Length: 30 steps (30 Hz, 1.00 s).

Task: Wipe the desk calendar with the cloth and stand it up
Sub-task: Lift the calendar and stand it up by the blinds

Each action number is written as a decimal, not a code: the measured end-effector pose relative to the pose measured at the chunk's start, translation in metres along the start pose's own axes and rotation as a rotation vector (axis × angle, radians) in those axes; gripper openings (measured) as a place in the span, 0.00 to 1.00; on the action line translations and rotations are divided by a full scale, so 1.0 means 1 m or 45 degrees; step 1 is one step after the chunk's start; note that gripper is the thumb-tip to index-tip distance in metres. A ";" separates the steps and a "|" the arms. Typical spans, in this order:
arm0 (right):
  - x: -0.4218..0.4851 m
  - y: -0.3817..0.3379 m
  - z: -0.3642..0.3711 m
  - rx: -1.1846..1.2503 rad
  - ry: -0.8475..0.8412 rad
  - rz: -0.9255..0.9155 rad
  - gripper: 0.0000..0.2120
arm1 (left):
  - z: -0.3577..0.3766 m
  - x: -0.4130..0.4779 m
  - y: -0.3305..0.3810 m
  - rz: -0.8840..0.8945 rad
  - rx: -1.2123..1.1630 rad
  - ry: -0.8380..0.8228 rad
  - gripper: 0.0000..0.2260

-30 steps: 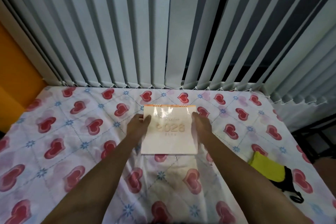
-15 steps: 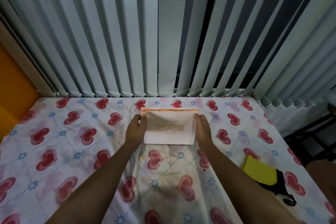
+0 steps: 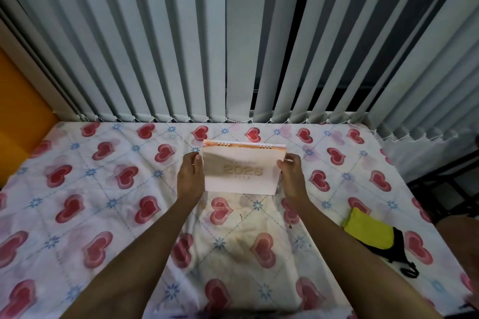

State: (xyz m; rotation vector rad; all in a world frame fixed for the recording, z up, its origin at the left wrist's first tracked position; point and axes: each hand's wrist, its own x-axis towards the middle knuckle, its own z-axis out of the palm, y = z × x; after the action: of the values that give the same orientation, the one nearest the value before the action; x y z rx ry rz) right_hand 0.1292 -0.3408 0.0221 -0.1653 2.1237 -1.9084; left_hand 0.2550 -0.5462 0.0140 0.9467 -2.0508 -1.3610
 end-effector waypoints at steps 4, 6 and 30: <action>-0.006 0.000 0.001 -0.195 0.047 -0.155 0.20 | -0.003 -0.002 0.002 0.096 0.023 0.026 0.19; -0.009 -0.001 0.005 -0.301 0.087 -0.255 0.24 | -0.002 -0.004 0.005 0.164 -0.010 -0.023 0.21; 0.086 -0.068 0.051 -0.506 -0.022 -0.506 0.35 | 0.011 0.091 0.063 0.454 0.355 -0.177 0.38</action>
State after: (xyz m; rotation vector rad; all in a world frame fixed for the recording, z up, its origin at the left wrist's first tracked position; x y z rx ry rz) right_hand 0.0544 -0.4207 0.0734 -0.7296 2.5864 -1.6263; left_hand 0.1725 -0.5942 0.0708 0.5631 -2.4188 -0.9944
